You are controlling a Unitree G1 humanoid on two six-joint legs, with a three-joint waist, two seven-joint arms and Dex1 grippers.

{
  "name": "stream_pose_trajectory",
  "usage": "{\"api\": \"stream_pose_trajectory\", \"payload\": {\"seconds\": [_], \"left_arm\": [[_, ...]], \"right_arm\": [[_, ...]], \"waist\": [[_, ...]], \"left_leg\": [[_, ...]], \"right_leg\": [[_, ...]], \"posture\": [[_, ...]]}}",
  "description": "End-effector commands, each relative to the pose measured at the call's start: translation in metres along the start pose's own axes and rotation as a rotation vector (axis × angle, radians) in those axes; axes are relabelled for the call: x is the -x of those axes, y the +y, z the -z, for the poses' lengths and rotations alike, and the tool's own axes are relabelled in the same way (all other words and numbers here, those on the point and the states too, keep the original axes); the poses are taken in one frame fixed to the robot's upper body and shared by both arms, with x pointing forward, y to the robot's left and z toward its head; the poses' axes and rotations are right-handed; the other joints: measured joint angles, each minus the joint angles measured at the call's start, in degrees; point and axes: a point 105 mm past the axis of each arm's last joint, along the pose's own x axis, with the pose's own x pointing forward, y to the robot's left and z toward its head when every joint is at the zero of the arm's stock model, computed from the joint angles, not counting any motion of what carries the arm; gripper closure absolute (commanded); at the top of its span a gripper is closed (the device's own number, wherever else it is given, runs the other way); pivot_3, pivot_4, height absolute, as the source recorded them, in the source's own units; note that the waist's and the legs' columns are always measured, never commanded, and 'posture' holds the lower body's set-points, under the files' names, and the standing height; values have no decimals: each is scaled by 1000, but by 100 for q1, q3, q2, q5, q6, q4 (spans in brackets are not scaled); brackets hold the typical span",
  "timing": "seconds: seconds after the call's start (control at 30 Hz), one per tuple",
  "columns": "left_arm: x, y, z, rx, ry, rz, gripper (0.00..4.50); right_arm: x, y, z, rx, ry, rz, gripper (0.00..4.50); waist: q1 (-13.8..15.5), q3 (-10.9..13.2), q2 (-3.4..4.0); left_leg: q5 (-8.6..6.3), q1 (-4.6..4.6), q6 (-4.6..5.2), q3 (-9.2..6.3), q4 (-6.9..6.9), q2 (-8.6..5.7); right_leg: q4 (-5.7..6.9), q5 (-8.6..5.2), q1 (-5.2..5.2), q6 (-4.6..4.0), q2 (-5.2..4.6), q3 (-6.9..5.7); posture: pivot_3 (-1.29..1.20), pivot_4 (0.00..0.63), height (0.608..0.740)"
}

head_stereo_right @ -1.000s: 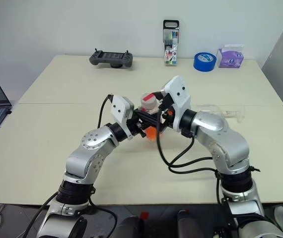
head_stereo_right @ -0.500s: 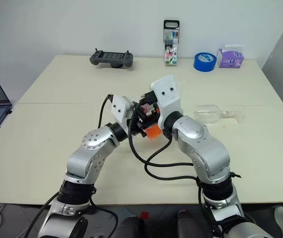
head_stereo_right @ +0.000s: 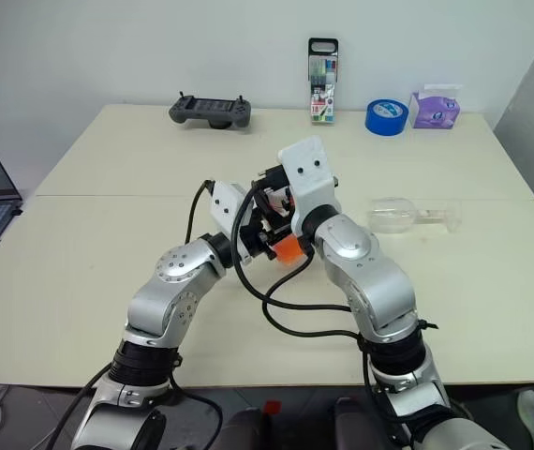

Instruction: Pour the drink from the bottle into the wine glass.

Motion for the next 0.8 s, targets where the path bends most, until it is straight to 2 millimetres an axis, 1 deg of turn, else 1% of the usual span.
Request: {"api": "stream_pose_trajectory", "payload": {"seconds": [0.03, 0.27, 0.4, 0.8], "left_arm": [[-1, -1, -20, -44, -76, 6, 2732], [1, 0, -20, -44, -75, 4, 2732], [1, 1, -19, -46, -70, 1, 2732], [2, 4, -18, -50, -64, -1, 2732]], "right_arm": [[0, -3, -15, 5, -58, 19, 198], [12, -22, -5, -20, -28, 64, 198], [26, -30, 1, -6, -10, 46, 198], [38, -30, 4, 4, 15, 11, 198]], "waist": [[0, 0, 0], [0, 0, 0], [1, 0, 0], [-4, 0, 0]], "left_leg": [[0, 0, 0, 1, 0, 0], [0, -1, 0, -2, -1, 0], [0, -2, 0, 1, 0, -1], [0, 2, 1, 2, -1, 2]], "right_leg": [[0, 0, 0, 0, 0, 0], [-1, 0, 0, 0, 0, 0], [-2, 0, 0, 0, 0, 0], [-1, 0, 2, 0, 4, 0]], "posture": [[0, 150, 740], [0, 150, 740], [0, 150, 740], [0, 150, 740]]}}
